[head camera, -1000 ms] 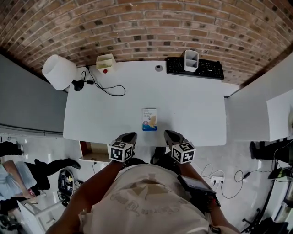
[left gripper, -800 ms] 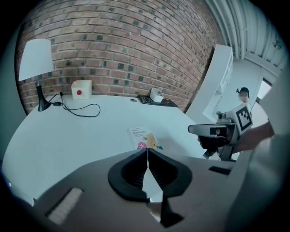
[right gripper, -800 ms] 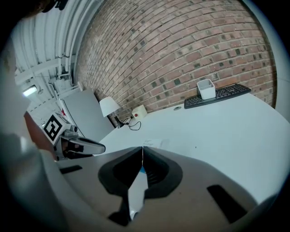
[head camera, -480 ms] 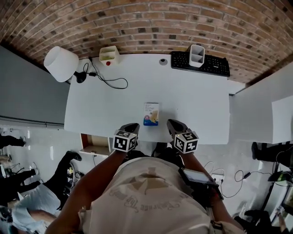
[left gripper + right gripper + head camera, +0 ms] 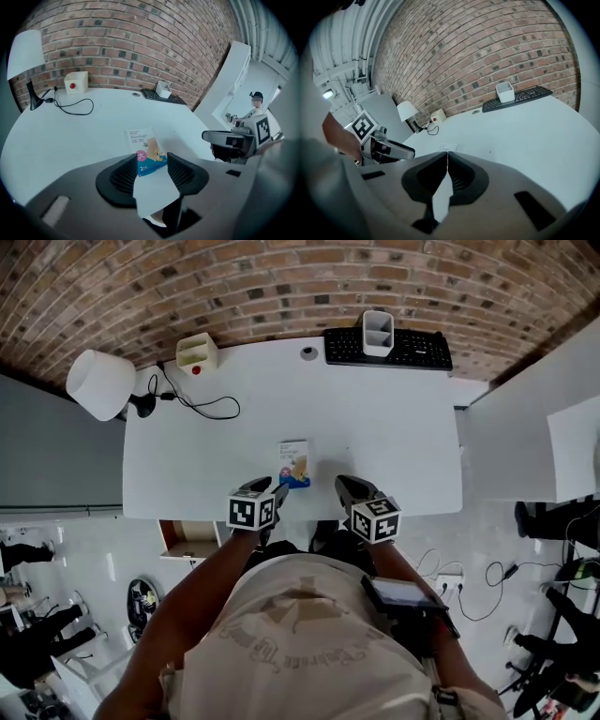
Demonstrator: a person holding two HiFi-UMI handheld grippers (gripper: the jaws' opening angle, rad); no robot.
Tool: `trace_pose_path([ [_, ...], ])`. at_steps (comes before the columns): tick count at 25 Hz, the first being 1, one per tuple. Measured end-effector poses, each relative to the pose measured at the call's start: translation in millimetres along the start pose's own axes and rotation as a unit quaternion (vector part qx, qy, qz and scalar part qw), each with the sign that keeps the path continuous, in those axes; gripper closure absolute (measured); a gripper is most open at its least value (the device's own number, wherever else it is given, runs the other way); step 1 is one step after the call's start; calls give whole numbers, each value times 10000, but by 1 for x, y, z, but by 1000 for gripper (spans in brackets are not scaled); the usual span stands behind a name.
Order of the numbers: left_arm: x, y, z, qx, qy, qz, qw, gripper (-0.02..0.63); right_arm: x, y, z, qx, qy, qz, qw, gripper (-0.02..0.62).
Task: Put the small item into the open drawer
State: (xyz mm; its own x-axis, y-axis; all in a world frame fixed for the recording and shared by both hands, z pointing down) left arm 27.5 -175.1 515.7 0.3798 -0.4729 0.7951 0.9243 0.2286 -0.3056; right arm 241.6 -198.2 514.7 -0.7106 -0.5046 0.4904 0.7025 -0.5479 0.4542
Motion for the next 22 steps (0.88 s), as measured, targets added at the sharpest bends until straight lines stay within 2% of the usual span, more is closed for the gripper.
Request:
trace_pose_path([
  [3,10,6,-4,35,-179,96,9998,347,-1,3,-5,4,49,7,10000,589],
  [7,23,9,-12,53,-336,-13,9994,284,-3,9,-13,39,117,31,9999,589],
  [14,53,12,-24,95,-724,-240,9970,247,-11,30,-12,114,66,92,9999,589],
  [17,64,14,-29,-12,-862,-324,9957,231,-15,41,-12,158,23,132,9998,589],
  [22,77,7,-34,-327,-1068,-705,9912,214,-20,53,-15,238,29,142,9996,589],
])
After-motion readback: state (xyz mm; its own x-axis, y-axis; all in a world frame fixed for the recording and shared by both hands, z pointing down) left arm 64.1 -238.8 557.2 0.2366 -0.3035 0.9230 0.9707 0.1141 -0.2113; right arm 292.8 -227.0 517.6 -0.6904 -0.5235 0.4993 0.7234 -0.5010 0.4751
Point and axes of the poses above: the fingertips, and each gripper's own axes: x forward along the fingers, y to its right, z out of its underside, the point moved 6 cm from there along -x, backward along the fingers, and after that the axes turned 1 degree about -y, right-handed, at the moved point
